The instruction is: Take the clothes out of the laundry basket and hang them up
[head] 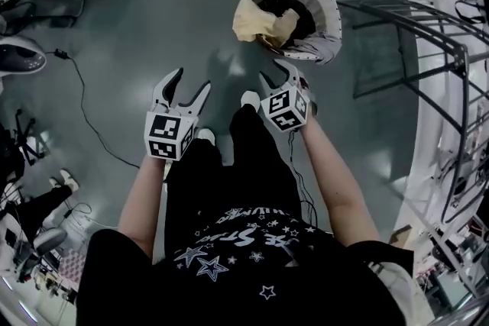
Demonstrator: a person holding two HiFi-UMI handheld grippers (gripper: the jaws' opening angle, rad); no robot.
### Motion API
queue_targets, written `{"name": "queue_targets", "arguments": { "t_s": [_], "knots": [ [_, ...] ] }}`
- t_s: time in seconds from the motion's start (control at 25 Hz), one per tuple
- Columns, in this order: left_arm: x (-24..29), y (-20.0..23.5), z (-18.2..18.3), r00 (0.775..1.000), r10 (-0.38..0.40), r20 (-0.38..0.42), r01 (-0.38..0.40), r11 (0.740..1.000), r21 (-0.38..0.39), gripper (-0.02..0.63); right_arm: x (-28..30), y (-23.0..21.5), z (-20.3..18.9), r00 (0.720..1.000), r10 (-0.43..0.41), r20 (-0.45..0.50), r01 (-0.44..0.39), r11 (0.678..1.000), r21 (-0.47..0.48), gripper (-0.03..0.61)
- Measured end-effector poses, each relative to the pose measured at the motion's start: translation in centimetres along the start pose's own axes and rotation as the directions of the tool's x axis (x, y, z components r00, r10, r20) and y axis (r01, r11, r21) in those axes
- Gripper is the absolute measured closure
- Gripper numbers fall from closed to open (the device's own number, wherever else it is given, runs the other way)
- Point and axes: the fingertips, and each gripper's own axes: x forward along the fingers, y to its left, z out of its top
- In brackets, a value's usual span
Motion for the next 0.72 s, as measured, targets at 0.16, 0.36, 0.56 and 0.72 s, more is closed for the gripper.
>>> {"name": "queue_targets", "arguments": {
  "t_s": [0.16,0.36,0.56,0.72],
  "knots": [
    [2.6,1.2,-1.3,1.0,0.025,0.003,-0.024,0.999,-0.049,0.316,4.0,0.5,-0.5,0.999,0.043,0.004,-0.043,0.983,0.177,0.39],
    [4.6,3.2,-4.6,1.0,0.014,-0.016,-0.015,0.998,-0.069,0.316,8.6,2.1,-2.0,0.999,0.027,-0.03,-0.016,0.943,0.332,0.39],
    [7.0,6.1,-8.0,1.0,-0.008,-0.021,0.005,0.993,-0.121,0.316,13.6,2.0,-4.0,0.997,-0.046,-0.066,0.071,0.893,0.445,0.39],
    [9.4,8.0,-10.4,0.998,-0.038,-0.04,0.033,0.992,-0.119,0.316,17.2,1.2,-5.6,0.989,-0.102,-0.104,0.142,0.836,0.531,0.387]
  ]
}}
